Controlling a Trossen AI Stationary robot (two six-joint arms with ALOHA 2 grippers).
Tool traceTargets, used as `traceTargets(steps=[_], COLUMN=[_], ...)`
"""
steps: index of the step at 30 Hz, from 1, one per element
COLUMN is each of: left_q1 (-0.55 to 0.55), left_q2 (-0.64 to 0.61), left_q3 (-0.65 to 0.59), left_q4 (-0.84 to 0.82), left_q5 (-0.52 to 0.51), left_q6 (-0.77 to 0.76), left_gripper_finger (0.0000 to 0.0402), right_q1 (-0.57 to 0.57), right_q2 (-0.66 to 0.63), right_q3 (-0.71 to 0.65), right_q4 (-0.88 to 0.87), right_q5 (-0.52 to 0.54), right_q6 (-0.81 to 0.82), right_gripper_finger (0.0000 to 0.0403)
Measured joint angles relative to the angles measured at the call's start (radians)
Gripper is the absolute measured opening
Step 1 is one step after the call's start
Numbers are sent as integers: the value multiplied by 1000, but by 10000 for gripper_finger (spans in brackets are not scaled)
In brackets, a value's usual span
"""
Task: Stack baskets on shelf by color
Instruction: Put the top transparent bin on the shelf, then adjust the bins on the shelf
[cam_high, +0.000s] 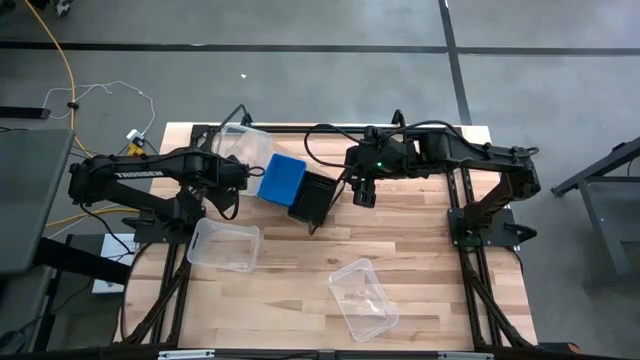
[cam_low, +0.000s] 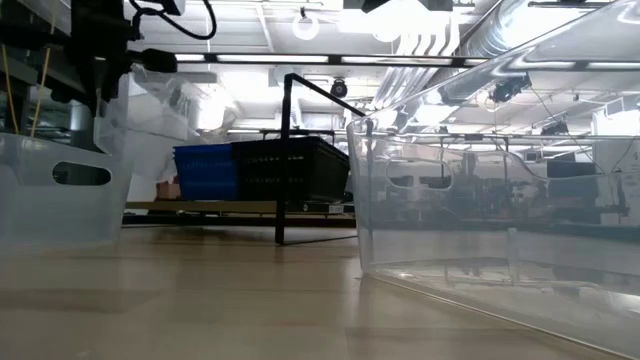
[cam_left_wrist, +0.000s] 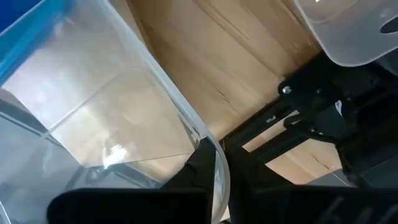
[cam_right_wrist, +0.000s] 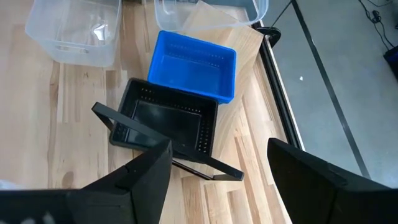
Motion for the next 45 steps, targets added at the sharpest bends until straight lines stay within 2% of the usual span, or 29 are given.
traceTargets(steps=[9, 17, 23, 32, 45], left_q1=[0, 1, 8, 71, 115], left_q2=[0, 0, 0, 0, 0], left_q3=[0, 0, 0, 0, 0], left_q4=[55, 56, 75, 83, 158], left_q5=[-31, 36, 52, 51, 55], left_q6=[1, 26, 25, -1, -42], left_gripper_finger=[20, 8, 19, 59, 145], right_q1=[2, 17, 37, 66, 74], right_q2=[0, 0, 0, 0, 0], right_q3=[0, 0, 0, 0, 0], right_q4=[8, 18, 52, 60, 60], right_q5=[-1, -1, -1, 13, 26], right_q6=[31, 43, 46, 72, 88], right_gripper_finger=[252, 252, 252, 252, 252])
